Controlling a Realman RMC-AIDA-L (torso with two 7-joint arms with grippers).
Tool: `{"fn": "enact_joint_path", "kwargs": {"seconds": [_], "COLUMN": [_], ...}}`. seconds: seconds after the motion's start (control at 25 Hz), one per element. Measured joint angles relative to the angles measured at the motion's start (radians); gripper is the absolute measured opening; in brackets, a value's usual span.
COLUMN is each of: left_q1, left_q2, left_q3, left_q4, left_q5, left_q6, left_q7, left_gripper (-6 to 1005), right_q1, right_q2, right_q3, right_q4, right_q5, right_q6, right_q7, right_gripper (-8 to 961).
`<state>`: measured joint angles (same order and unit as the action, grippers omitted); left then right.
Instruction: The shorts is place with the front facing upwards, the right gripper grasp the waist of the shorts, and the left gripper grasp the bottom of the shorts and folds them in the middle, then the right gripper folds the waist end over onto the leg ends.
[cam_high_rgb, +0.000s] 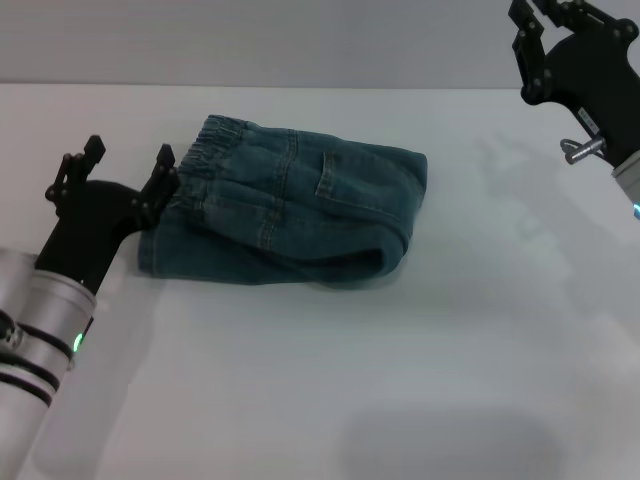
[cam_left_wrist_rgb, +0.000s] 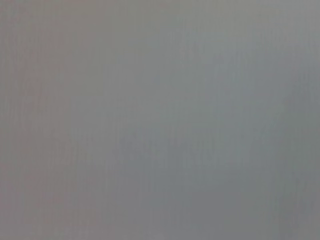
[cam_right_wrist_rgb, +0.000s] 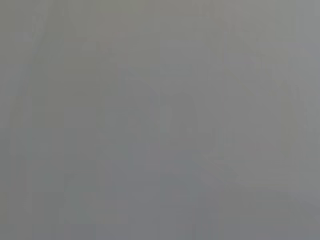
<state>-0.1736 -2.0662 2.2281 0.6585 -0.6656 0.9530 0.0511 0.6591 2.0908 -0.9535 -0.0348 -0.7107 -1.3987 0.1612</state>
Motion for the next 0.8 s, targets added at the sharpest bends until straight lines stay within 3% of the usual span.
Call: {"fn": "enact_joint_path", "kwargs": {"seconds": [0.08,0.28,0.48,0.72,0.8], "left_q1": [-0.018,-0.058,-0.083,-0.109,-0.121], "left_q2": [-0.001,0.0,-0.001,-0.002,-0.002], "left_q3": [-0.005,-0.009,-0.017,-0.019,-0.02], "left_q4": [-0.021,-0.056,-0.076,-0.102,-0.114], "left_q5": [-0.003,-0.003,-0.003,-0.003,-0.003], "left_q6": [0.005,0.008,0.007,0.001,0.0], "left_q7": [-0.009,-0.018,-0.018,-0.019,-0.02], "left_gripper": [827,828,828,828,828], "right_q1": [0.006,0.035,0.08,0.107,0.123], "right_q2": [0.0,0.0,0.001,0.001,0.001], "right_q3": [-0.01,-0.044,-0.039,-0.034,-0.034], "right_q4": [0.012,0.043,0.13,0.145,0.149], "right_q5": [-0.009,-0.176,-0.31,-0.516,-0.577], "right_q6": [0.008,0.062,0.087,0.108,0.124], "right_q7": [-0.008,0.227,0.305,0.39,0.432], "right_gripper": [153,371,301,217,139]}}
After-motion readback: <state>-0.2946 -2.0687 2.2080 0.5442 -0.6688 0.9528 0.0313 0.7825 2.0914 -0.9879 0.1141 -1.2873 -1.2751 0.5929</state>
